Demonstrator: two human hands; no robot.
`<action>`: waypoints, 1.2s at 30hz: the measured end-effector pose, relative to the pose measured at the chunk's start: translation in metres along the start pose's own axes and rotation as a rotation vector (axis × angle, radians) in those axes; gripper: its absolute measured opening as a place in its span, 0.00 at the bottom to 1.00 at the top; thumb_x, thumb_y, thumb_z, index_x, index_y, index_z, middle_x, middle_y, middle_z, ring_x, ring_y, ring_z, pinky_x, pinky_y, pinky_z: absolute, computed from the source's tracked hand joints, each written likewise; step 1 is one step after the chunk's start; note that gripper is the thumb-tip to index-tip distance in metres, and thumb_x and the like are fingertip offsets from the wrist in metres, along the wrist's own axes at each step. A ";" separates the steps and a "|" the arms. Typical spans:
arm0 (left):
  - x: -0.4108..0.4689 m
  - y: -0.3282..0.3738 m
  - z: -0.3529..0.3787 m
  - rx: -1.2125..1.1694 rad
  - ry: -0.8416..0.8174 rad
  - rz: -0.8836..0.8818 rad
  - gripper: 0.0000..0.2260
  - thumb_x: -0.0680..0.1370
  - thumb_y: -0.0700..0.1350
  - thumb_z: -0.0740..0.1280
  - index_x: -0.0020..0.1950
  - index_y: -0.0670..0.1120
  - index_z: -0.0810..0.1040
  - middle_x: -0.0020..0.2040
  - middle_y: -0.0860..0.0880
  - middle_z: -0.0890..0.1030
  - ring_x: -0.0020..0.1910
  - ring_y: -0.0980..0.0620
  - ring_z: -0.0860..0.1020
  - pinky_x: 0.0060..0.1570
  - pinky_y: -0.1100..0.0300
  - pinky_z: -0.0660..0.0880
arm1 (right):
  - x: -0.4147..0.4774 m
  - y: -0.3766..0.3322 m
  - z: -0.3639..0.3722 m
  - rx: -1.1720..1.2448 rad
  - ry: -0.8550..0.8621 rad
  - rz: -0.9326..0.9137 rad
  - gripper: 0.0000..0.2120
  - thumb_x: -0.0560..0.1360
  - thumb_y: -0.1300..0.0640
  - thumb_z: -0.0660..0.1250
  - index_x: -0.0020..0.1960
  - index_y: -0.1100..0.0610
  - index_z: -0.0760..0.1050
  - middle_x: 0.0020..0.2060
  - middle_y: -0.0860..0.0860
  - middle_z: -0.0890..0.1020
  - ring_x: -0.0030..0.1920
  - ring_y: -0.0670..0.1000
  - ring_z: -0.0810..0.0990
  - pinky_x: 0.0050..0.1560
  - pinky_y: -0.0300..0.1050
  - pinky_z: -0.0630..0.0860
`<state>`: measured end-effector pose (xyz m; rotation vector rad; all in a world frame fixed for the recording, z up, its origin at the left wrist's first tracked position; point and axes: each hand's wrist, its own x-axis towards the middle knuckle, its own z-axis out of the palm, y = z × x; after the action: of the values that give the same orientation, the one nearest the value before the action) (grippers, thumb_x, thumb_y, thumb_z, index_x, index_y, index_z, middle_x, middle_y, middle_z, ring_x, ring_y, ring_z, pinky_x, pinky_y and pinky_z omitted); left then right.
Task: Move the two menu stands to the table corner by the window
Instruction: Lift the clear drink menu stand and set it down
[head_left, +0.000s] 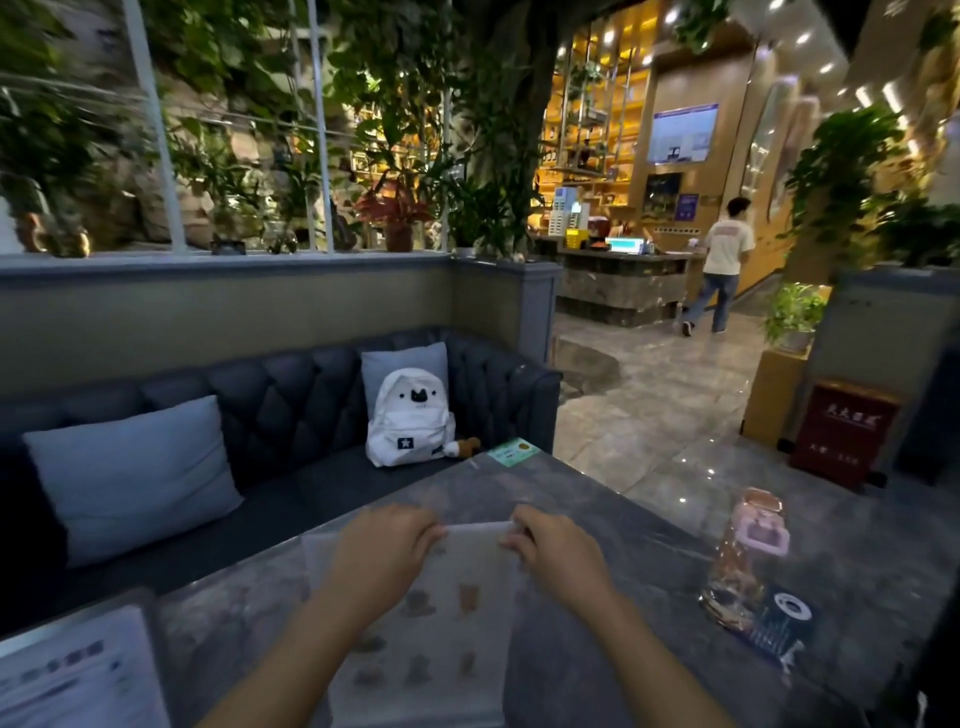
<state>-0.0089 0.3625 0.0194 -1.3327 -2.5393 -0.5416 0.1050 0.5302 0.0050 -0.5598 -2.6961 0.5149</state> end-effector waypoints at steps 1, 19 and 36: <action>-0.003 0.002 -0.001 0.007 0.015 -0.015 0.14 0.78 0.54 0.55 0.45 0.47 0.76 0.46 0.48 0.81 0.48 0.48 0.77 0.46 0.52 0.71 | 0.002 0.001 -0.001 0.026 -0.016 -0.003 0.09 0.76 0.50 0.61 0.42 0.55 0.67 0.43 0.56 0.82 0.47 0.57 0.77 0.38 0.49 0.68; -0.076 -0.040 -0.007 -0.509 0.218 -0.392 0.04 0.78 0.46 0.60 0.48 0.57 0.69 0.44 0.53 0.78 0.46 0.48 0.76 0.42 0.55 0.69 | -0.004 0.010 0.060 0.702 0.000 0.262 0.10 0.75 0.45 0.62 0.42 0.51 0.72 0.42 0.51 0.82 0.43 0.49 0.81 0.40 0.46 0.77; -0.096 -0.026 -0.014 -0.544 0.253 -0.377 0.07 0.78 0.45 0.59 0.42 0.45 0.71 0.36 0.47 0.77 0.40 0.44 0.76 0.41 0.51 0.70 | 0.017 0.010 0.071 0.744 -0.064 0.279 0.14 0.75 0.43 0.58 0.43 0.53 0.71 0.41 0.49 0.79 0.41 0.51 0.81 0.36 0.43 0.76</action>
<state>0.0236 0.2716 -0.0078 -0.8275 -2.5227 -1.4566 0.0652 0.5267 -0.0568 -0.6902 -2.2323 1.5306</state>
